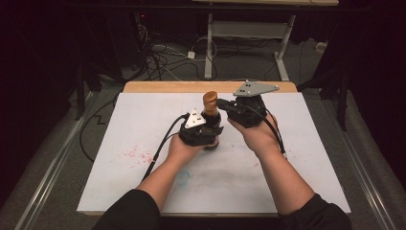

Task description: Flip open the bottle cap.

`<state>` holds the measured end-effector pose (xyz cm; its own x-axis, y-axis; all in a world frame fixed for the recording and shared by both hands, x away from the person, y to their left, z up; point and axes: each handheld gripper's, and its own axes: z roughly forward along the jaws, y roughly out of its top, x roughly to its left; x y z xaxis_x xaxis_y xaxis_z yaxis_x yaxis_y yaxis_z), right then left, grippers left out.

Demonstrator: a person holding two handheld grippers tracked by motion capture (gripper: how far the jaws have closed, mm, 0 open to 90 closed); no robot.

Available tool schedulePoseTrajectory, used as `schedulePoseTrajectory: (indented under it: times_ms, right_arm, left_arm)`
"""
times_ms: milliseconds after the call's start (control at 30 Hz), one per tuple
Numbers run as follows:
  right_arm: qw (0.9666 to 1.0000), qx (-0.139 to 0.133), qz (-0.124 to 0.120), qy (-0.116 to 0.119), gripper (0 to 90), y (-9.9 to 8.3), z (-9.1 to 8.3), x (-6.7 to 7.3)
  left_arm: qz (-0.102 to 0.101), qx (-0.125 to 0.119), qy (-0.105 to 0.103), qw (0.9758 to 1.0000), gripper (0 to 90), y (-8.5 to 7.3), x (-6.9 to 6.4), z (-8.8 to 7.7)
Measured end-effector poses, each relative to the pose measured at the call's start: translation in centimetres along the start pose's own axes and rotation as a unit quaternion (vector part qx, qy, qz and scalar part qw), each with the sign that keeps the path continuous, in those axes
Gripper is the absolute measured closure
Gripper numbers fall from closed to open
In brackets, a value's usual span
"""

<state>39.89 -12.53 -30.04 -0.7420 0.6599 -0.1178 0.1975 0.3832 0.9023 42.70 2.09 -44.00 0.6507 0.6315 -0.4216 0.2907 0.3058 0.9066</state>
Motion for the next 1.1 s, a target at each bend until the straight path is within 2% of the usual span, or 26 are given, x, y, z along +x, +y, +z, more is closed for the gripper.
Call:
schedulePoseTrajectory:
  times_ms: [800,933,1100]
  right_arm:
    - [0.9999,-0.014,-0.01,0.0,90.0,1.8,0.2,0.2]
    - [0.9997,-0.02,-0.014,0.002,90.0,2.5,0.7,0.5]
    - [0.9996,-0.015,-0.021,0.008,90.0,3.7,2.3,1.4]
  left_arm:
    - [-0.001,-0.002,-0.002,1.0,28.8,0.0,0.0,0.0]
    - [0.003,-0.001,-0.002,1.0,28.8,-0.1,-0.1,-0.1]
    - [-0.003,-0.002,-0.002,1.0,28.8,0.0,0.0,-0.1]
